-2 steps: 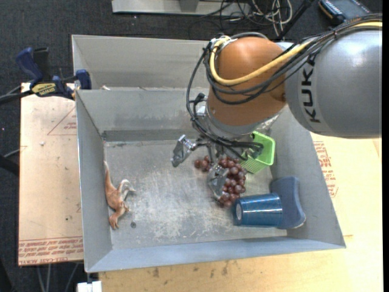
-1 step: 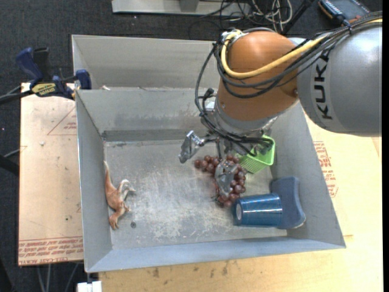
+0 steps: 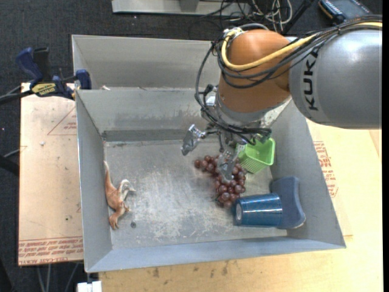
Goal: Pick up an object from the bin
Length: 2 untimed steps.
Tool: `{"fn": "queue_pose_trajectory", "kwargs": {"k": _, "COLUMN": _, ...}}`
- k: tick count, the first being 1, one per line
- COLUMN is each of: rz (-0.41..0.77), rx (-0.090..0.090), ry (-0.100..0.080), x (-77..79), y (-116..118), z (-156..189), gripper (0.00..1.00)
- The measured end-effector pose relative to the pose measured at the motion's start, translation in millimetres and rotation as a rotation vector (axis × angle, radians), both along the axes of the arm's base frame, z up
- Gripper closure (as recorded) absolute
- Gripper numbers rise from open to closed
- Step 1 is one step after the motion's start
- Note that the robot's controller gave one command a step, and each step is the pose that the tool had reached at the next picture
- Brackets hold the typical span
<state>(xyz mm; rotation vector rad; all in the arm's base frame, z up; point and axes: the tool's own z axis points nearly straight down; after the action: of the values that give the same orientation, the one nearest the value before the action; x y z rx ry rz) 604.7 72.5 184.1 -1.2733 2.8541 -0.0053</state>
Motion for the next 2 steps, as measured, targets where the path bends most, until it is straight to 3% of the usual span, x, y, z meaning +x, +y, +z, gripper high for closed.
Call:
{"fn": "queue_pose_trajectory", "kwargs": {"k": 1, "rz": -0.043, "rx": -0.001, "ry": 0.014, "x": -6.7, "y": -23, "z": -52, "gripper": 0.0}}
{"fn": "queue_pose_trajectory", "kwargs": {"k": 2, "rz": -0.228, "rx": 0.0, "ry": 0.017, "x": -3.8, "y": -27, "z": -72, "gripper": 0.0}}
